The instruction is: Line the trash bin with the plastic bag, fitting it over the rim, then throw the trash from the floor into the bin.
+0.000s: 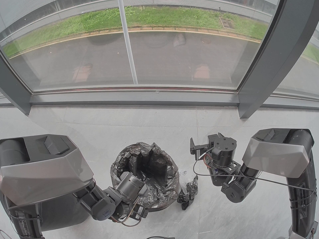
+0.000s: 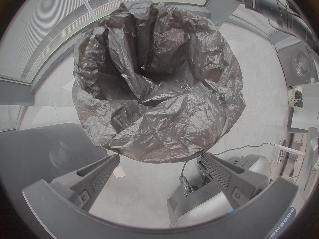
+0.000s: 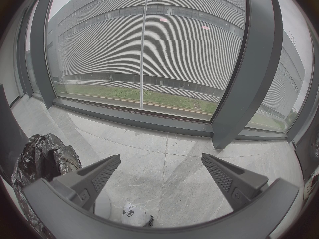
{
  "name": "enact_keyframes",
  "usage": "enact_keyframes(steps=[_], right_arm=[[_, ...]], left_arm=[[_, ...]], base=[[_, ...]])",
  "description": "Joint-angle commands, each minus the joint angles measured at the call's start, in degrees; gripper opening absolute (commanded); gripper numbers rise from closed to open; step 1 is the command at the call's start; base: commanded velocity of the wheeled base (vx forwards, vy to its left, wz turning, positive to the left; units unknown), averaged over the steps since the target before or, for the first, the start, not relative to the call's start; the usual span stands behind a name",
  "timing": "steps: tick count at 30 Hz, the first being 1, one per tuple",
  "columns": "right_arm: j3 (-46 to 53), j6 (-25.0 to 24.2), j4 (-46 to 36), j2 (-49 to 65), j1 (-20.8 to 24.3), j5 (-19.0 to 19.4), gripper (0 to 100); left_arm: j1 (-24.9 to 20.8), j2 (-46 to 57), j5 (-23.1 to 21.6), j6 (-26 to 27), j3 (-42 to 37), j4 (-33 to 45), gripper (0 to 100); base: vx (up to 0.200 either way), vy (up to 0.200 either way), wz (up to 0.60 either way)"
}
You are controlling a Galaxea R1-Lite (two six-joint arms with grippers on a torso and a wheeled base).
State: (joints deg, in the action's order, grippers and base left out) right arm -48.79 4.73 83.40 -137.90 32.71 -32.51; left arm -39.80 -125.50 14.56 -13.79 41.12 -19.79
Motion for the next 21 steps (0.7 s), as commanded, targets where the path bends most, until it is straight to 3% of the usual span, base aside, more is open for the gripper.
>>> enact_keyframes(steps=[1,21], right_arm=[[0.01,0.02,0.01,-0.18,-0.01,-0.01,100],[-0.08,0.02,0.01,-0.79,-0.01,-0.01,100]], left_arm=[[0.34,-1.41,-0.05,-0.10,-0.07,-0.43,100],[0.69,-2.91,-3.13,-2.91,-2.27,-3.07,100]], base=[[0.000,0.000,0.00],[0.000,0.000,0.00]])
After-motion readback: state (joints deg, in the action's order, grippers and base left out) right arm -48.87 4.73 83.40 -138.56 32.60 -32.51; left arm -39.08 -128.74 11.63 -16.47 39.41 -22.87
